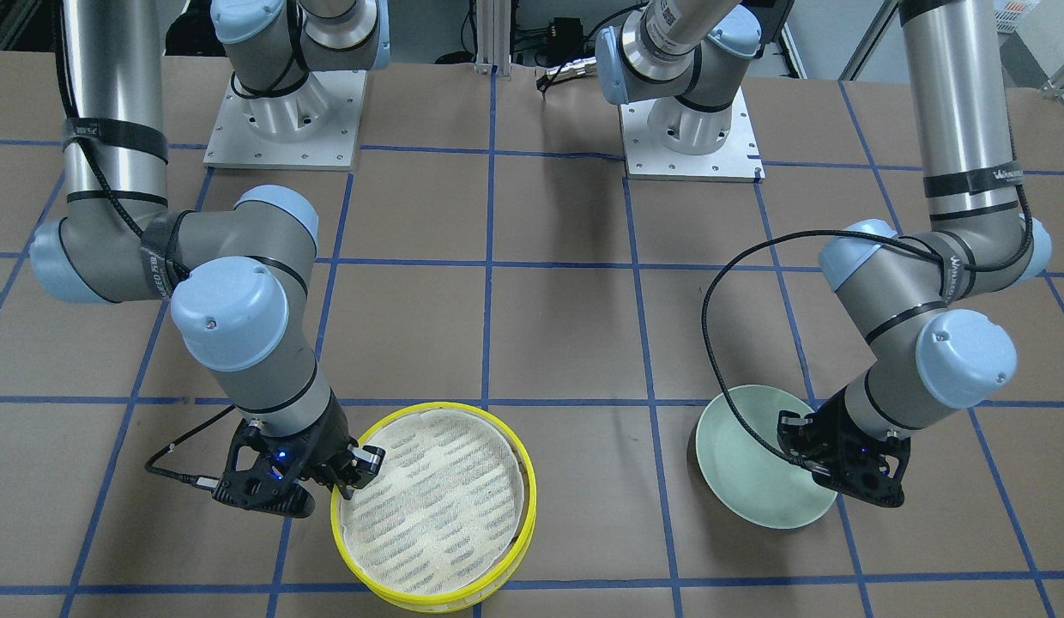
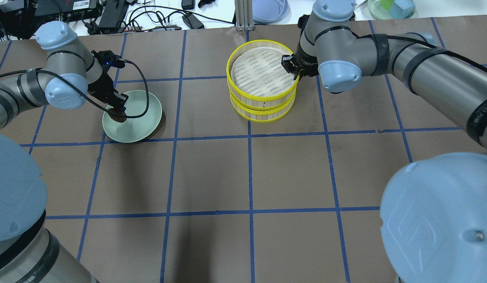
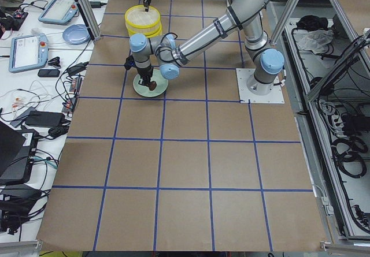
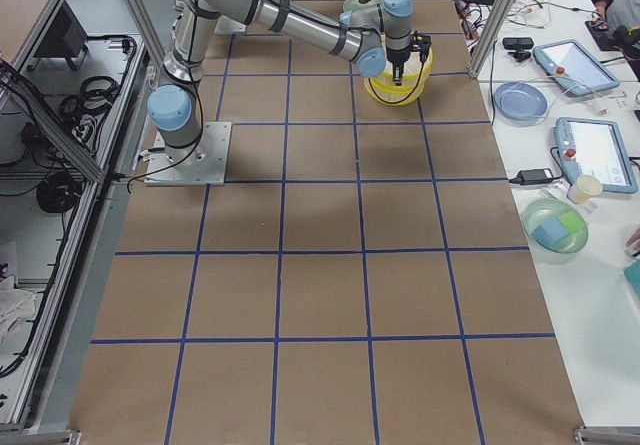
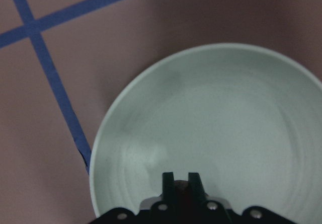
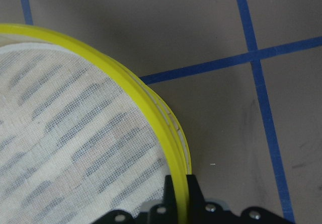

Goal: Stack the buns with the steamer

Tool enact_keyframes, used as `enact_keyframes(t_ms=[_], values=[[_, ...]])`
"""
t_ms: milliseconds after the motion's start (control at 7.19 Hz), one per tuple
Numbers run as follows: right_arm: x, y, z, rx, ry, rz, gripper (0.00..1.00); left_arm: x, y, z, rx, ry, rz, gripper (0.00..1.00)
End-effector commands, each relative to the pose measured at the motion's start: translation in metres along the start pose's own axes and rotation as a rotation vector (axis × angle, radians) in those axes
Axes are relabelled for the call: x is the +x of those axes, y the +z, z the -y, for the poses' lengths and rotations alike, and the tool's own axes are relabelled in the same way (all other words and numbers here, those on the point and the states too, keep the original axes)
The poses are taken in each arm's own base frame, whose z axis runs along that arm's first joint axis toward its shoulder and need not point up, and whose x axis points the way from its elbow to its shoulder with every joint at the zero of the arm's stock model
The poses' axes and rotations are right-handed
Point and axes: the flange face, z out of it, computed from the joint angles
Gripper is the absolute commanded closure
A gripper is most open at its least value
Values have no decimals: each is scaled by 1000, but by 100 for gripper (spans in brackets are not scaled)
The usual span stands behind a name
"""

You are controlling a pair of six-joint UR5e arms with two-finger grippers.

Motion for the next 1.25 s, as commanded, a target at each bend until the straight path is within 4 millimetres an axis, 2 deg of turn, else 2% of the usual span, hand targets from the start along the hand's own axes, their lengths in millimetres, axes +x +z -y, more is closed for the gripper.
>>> enact_keyframes(t_ms=[0, 139, 278, 417, 696, 835, 974, 1113], values=[[1, 5, -1, -7, 7, -3, 100, -3, -38, 23, 112, -160, -23, 100], [1, 7, -2, -12, 19, -5, 91, 0, -53, 25, 141, -247, -34, 100], [1, 6, -1, -10, 21, -4, 87, 2, -61, 25, 153, -280, -32, 100], [1, 6, -1, -10, 21, -4, 76, 2, -64, 25, 160, -277, -25, 100], [0, -1, -1, 2, 15, -2, 33, 3, -72, 25, 177, -313, -25, 100], [0, -3, 0, 4, 7, -4, 0, 4, -81, 24, 190, -347, -23, 100], [-2, -18, 4, 51, -16, 5, 0, 9, -93, 25, 206, -393, -23, 100], [-5, -58, 4, 113, -76, 17, 0, 34, -112, 34, 238, -433, -26, 100]])
